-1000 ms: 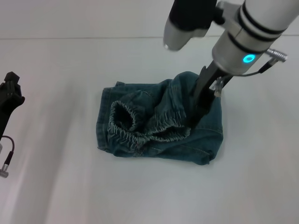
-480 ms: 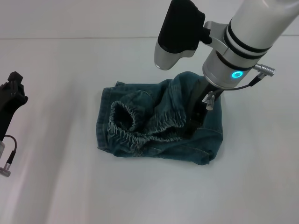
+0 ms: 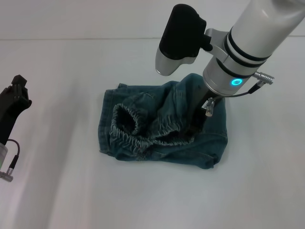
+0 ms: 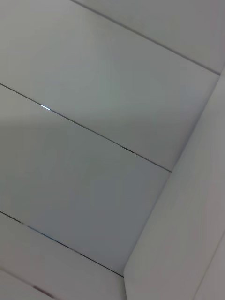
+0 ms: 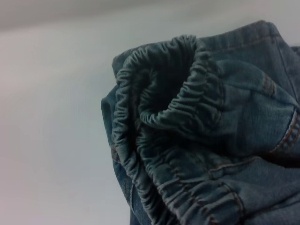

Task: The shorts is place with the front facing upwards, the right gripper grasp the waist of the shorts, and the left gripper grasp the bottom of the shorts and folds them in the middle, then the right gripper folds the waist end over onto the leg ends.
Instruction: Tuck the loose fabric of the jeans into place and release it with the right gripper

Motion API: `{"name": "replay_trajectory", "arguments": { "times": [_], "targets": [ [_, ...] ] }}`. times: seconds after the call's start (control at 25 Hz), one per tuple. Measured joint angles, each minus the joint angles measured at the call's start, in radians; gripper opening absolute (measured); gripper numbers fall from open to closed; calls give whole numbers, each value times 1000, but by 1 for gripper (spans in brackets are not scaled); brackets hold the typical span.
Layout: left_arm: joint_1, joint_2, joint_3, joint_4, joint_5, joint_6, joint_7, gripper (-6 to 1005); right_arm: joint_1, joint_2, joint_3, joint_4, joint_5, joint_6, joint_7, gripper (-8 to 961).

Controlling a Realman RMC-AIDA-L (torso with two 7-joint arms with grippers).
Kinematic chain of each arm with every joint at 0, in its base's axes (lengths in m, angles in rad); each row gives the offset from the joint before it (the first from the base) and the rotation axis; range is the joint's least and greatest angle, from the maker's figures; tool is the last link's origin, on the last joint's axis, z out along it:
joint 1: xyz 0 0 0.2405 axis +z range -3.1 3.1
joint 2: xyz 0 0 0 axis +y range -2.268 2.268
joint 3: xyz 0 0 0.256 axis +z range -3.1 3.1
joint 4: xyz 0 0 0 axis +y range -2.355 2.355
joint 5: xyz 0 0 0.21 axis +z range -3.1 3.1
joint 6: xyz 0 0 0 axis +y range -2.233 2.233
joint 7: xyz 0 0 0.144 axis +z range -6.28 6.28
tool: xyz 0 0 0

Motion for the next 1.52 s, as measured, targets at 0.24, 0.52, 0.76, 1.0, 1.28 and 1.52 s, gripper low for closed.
{"name": "replay_trajectory", "arguments": {
  "times": [0.24,0.52,0.76,1.0,1.28,1.52],
  "targets": [
    [0,0,2,0,0,-1,0,12,1,-1,-2,7,0,21,-3,417],
    [1,0,2,0,0,-1,0,13,0,-2,-2,3,0,33,-4,149],
    [3,-2,2,0,0,-1,0,13,-1,-2,0,-34,0,85,-3,70],
    [2,-2,2,0,0,-3,0,12,11,-3,4,-52,34,152,-4,31],
    [-5,-2,2,0,0,-16,0,13,49,1,-5,-21,67,272,-5,32],
    [-6,-2,-2,0,-3,-17,0,12,77,3,-32,96,186,403,-15,38]
  ]
}}
